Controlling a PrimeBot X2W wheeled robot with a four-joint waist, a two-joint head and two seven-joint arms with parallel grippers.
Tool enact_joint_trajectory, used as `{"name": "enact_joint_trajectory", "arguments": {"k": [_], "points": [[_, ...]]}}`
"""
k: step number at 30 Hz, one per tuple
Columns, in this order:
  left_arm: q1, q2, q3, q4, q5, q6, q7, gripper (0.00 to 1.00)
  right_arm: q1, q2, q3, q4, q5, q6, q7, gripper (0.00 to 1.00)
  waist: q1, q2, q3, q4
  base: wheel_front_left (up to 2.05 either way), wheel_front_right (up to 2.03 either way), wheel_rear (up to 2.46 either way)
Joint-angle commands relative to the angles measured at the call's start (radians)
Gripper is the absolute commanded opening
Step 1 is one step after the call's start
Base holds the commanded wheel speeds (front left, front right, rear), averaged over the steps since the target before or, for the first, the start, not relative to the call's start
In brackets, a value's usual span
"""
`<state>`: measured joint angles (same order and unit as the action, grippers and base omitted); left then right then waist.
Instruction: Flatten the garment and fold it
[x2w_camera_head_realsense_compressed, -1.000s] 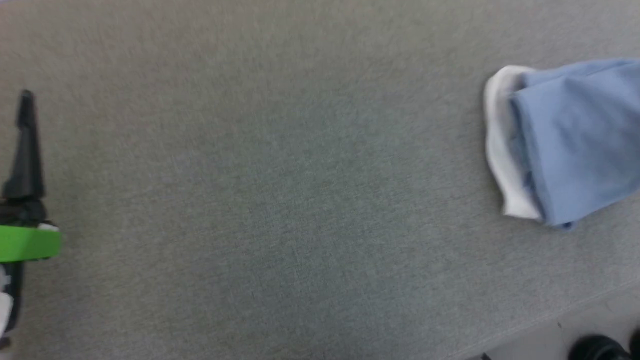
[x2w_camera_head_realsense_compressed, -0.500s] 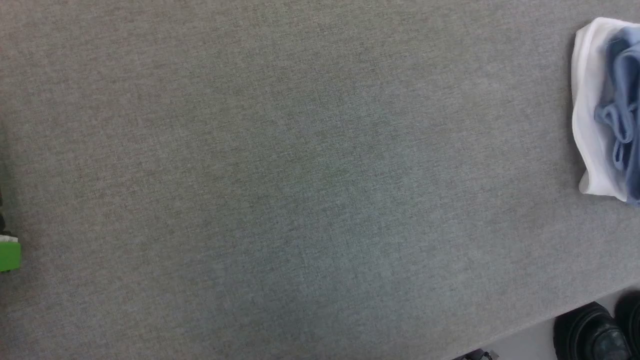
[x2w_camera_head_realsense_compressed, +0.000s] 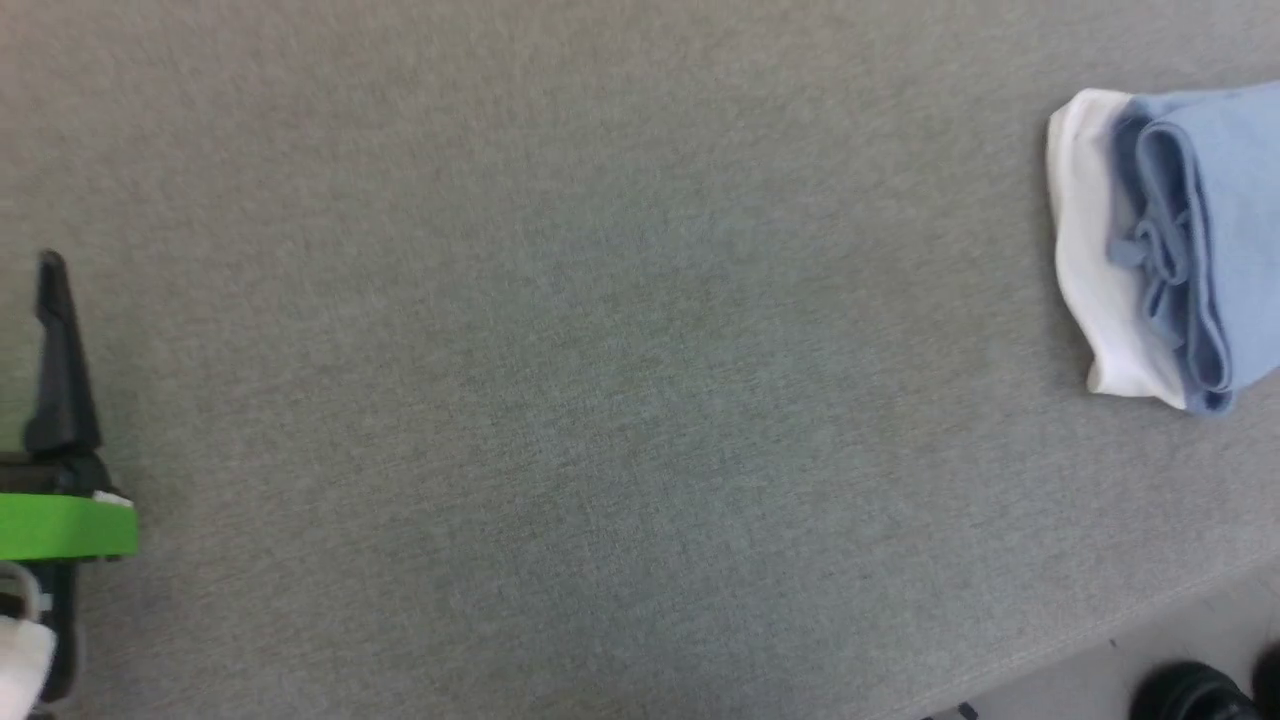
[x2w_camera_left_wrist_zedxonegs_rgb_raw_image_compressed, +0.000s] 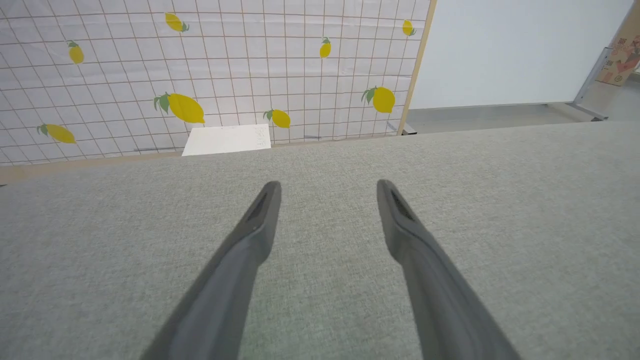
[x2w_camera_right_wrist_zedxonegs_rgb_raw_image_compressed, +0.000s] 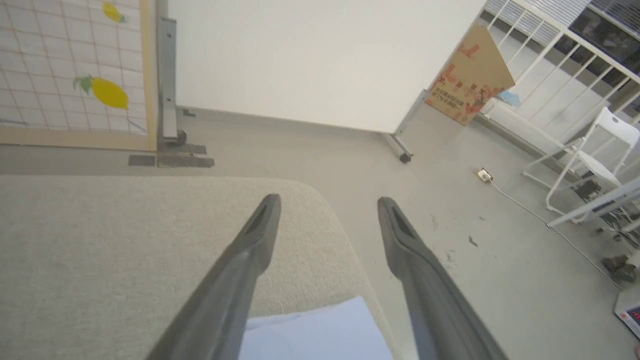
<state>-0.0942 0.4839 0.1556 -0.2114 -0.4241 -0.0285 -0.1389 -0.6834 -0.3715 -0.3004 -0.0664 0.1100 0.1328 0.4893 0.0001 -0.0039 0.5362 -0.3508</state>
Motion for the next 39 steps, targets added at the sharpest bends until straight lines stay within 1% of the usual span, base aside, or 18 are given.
{"name": "enact_joint_trajectory", "arguments": {"k": [1,3,7,9,15,17,21,25,32,35,39], "points": [[-0.008,-0.015,-0.008,0.021,-0.005,0.009,-0.020,1.00,-0.027,0.018,0.014,-0.003,0.030,-0.002,-0.062,1.00,-0.0001,0.0039,-0.118,0.026,0.00,0.00,0.00],[-0.011,-0.034,-0.020,0.055,-0.002,0.015,-0.038,1.00,-0.038,0.040,0.052,-0.003,0.040,-0.002,-0.143,1.00,-0.0001,0.0039,-0.165,0.039,0.00,0.00,0.00],[-0.012,-0.073,-0.032,0.106,0.000,0.030,-0.070,1.00,-0.034,0.120,0.103,0.009,0.047,-0.002,-0.281,1.00,-0.0001,0.0039,-0.247,0.073,0.00,0.00,0.00],[-0.008,-0.089,-0.036,0.127,0.000,0.036,-0.081,1.00,-0.020,0.164,0.113,0.006,0.048,-0.002,-0.354,1.00,-0.0001,0.0039,-0.279,0.090,0.00,0.00,0.00],[-0.010,-0.130,-0.060,0.180,0.012,0.043,-0.103,1.00,0.089,0.270,0.124,-0.001,0.022,-0.002,-0.538,1.00,-0.0001,0.0039,-0.377,0.172,0.00,0.00,0.00],[-0.012,-0.138,-0.064,0.195,0.017,0.046,-0.107,1.00,0.135,0.291,0.129,-0.005,0.017,-0.002,-0.580,1.00,-0.0001,0.0039,-0.404,0.197,0.00,0.00,0.00],[-0.005,-0.157,-0.072,0.219,0.023,0.051,-0.113,1.00,0.232,0.312,0.162,0.005,0.021,-0.002,-0.657,1.00,-0.0001,0.0039,-0.452,0.239,0.00,0.00,0.00],[0.005,-0.173,-0.081,0.235,0.029,0.051,-0.117,1.00,0.315,0.320,0.181,0.020,0.037,-0.002,-0.704,1.00,-0.0001,0.0039,-0.478,0.273,0.00,0.00,0.00],[0.012,-0.198,-0.111,0.264,0.043,0.044,-0.120,1.00,0.446,0.321,0.216,0.081,0.113,-0.002,-0.734,1.00,-0.0001,0.0039,-0.502,0.319,0.00,0.00,0.00],[0.017,-0.207,-0.125,0.280,0.051,0.039,-0.121,1.00,0.499,0.321,0.218,0.106,0.122,-0.002,-0.741,1.00,-0.0001,0.0039,-0.512,0.329,0.00,0.00,0.00],[0.029,-0.213,-0.141,0.299,0.066,0.036,-0.121,1.00,0.562,0.321,0.223,0.134,0.101,-0.002,-0.746,1.00,-0.0001,0.0039,-0.519,0.330,0.00,0.00,0.00]]}}
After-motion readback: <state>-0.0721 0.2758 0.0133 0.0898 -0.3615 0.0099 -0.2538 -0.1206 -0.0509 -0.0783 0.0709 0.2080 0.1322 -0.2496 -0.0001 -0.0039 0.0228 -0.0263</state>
